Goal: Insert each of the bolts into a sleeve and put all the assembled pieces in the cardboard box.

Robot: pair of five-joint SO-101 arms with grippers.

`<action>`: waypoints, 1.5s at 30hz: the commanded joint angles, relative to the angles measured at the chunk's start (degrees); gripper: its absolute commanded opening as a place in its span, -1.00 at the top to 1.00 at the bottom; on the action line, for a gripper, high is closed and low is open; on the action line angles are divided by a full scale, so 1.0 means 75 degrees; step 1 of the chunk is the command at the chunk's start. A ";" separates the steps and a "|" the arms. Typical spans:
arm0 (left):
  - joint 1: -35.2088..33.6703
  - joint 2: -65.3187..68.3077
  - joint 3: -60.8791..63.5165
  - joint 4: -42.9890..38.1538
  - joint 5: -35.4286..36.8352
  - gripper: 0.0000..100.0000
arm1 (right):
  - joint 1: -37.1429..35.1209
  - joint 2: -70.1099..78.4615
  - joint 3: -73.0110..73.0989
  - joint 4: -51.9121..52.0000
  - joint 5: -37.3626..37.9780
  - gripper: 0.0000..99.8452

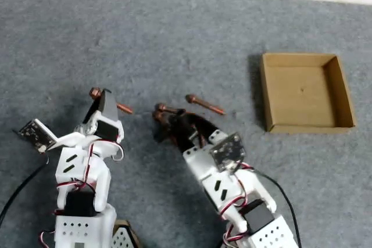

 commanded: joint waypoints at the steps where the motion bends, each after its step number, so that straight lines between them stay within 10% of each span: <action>1: 0.0018 -0.0076 -0.0709 -0.0469 0.0059 0.99 | -0.0205 -0.0182 0.0932 0.0088 0.0082 0.99; 19: 0.2925 -0.0076 -0.2292 -0.0012 0.0023 0.99 | -0.0193 -0.0147 0.0967 0.0088 0.0821 0.99; 45: 0.3053 -0.0076 -0.1846 0.1500 0.0023 0.99 | -0.0193 -0.0182 0.0920 0.0088 0.0844 0.99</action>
